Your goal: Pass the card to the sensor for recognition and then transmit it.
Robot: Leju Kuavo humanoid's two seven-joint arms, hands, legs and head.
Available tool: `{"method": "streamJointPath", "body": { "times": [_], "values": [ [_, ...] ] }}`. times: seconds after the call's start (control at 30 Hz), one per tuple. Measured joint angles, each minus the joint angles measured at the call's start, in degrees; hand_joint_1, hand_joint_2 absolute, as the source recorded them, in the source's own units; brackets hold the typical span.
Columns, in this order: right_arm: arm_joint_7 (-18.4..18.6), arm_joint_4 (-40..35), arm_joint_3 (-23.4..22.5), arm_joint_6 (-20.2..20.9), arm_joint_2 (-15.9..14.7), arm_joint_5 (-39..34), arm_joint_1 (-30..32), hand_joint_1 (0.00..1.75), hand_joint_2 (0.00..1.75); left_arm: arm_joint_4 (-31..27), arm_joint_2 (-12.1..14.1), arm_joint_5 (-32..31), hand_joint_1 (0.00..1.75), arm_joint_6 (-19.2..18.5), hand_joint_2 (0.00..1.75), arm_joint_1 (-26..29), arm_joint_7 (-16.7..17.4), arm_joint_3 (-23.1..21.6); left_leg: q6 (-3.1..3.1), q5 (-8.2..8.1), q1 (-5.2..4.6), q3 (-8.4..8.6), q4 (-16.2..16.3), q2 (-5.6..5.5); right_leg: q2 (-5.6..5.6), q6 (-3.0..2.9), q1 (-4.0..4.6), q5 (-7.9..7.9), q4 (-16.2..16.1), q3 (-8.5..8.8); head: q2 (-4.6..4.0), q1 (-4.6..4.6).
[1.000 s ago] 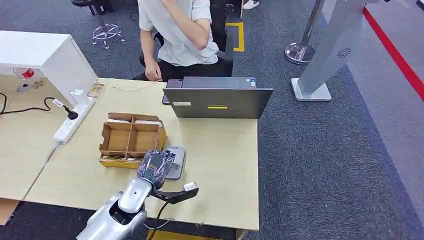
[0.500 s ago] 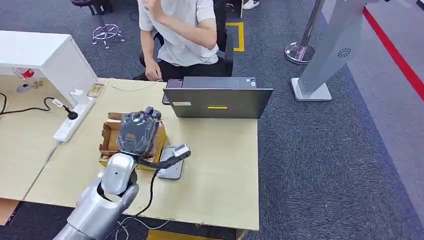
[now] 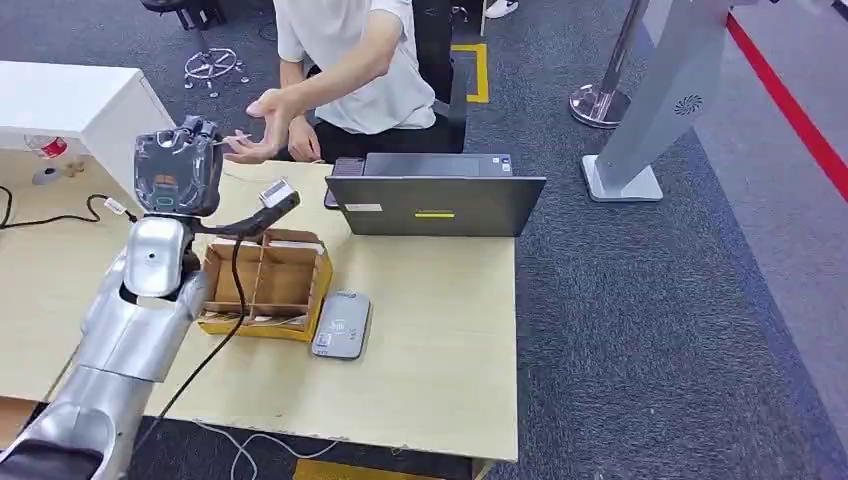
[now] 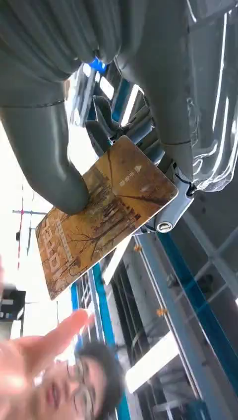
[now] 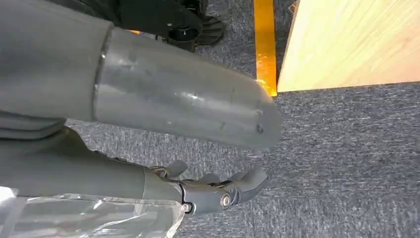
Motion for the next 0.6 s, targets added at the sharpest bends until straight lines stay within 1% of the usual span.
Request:
{"method": "streamJointPath", "body": {
  "times": [0.13, 0.23, 0.27, 0.37, 0.47, 0.6],
  "values": [
    [-0.1, 0.1, 0.0, 0.1, 0.0, 0.3, 0.0, 0.0, 0.0, 3.7, 1.2, 0.0, 1.75, 0.3, 1.75, -1.3, 0.0, 1.3, 0.0, 0.0, -0.01, 0.0, 0.0, -0.01, -0.02, 0.0, 0.0, 0.0, 0.0, 0.0, 0.0, 0.0],
    [-0.1, 0.1, 0.1, 0.1, 0.0, 0.3, 0.0, 0.0, 0.0, 5.8, 1.6, 0.0, 1.75, 0.2, 1.75, -1.5, 0.0, 1.5, 0.0, 0.0, 0.0, 0.0, 0.0, -0.02, -0.02, 0.0, 0.0, 0.0, 0.0, 0.0, 0.0, -0.02],
    [-0.1, 0.1, 0.1, 0.1, 0.0, 0.4, 0.0, 0.0, 0.0, 6.4, 1.7, 0.0, 0.0, 0.2, 1.75, -1.7, 0.0, 1.5, 0.0, 0.0, 0.0, 0.0, 0.0, -0.02, -0.02, 0.0, 0.0, 0.0, 0.0, 0.0, 0.0, -0.02],
    [-0.3, 0.1, 0.3, 0.2, 0.0, 0.6, 0.0, 0.0, 0.0, 7.9, 1.7, -0.1, 0.0, -0.2, 1.75, -1.8, 0.3, 1.5, 0.0, 0.0, -0.01, 0.0, 0.0, -0.02, -0.03, 0.0, 0.0, 0.0, 0.0, 0.0, 0.0, -0.02],
    [-0.7, 0.1, 0.7, 0.2, 0.0, 0.7, 0.0, 0.0, 0.0, 9.0, 1.7, -0.1, 0.0, 0.2, 1.75, -1.7, 0.5, 1.5, 0.0, 0.0, -0.01, 0.0, 0.0, -0.02, -0.03, 0.0, 0.0, 0.0, 0.0, 0.0, 0.0, -0.02],
    [-1.0, 0.1, 0.9, 0.2, 0.1, 0.8, 0.0, 0.0, 0.0, 9.4, 1.5, 0.0, 0.0, 0.6, 1.75, -0.8, 0.3, 1.5, 0.0, 0.0, -0.01, 0.0, 0.0, -0.02, -0.03, 0.0, 0.0, 0.0, 0.0, 0.0, 0.0, -0.02]
  ]
}}
